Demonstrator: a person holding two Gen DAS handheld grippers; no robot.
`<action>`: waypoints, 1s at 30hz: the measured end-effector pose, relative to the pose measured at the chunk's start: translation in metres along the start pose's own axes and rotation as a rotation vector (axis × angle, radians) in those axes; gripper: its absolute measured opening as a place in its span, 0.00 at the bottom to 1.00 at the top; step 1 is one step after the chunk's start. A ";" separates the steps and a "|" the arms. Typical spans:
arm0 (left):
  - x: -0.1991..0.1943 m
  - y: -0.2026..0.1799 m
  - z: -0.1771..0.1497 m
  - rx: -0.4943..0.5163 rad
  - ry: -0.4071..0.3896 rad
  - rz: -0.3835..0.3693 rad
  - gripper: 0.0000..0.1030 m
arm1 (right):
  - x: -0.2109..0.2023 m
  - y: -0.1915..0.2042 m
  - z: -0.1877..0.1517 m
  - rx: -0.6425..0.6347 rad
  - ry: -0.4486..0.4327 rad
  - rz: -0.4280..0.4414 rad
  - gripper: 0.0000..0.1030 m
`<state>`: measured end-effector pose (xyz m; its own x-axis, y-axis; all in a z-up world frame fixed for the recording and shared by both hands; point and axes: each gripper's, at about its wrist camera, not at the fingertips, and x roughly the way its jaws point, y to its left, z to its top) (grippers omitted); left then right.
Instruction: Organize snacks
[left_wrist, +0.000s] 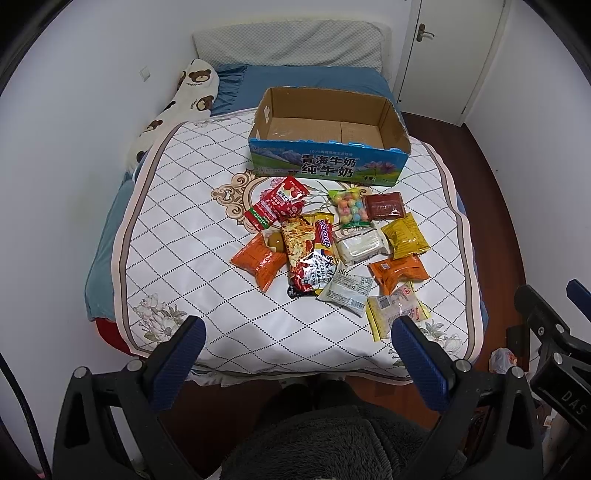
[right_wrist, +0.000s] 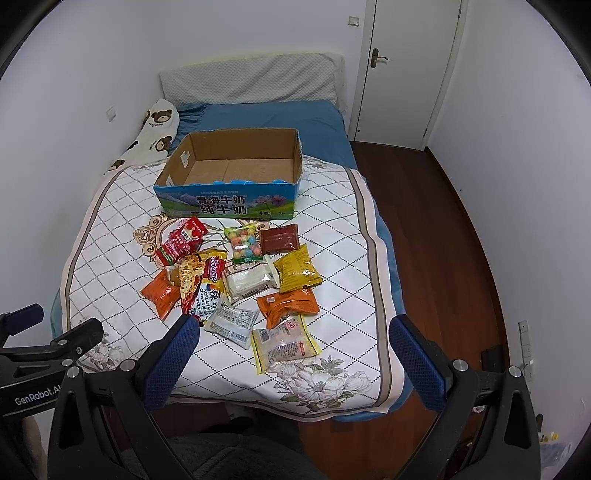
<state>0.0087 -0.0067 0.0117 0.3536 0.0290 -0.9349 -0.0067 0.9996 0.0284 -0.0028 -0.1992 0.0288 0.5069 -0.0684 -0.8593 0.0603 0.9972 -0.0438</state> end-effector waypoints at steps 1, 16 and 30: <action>0.000 0.000 0.000 -0.001 0.000 0.000 1.00 | -0.001 0.000 0.000 0.001 0.001 0.001 1.00; -0.001 0.001 0.001 -0.004 -0.002 -0.002 1.00 | -0.002 0.001 -0.001 0.002 0.000 0.000 1.00; -0.001 0.013 0.005 -0.009 0.005 0.001 1.00 | -0.001 0.004 -0.002 0.007 0.010 0.004 1.00</action>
<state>0.0133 0.0064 0.0148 0.3490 0.0303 -0.9366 -0.0152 0.9995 0.0266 -0.0051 -0.1951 0.0281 0.4985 -0.0641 -0.8645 0.0645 0.9972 -0.0368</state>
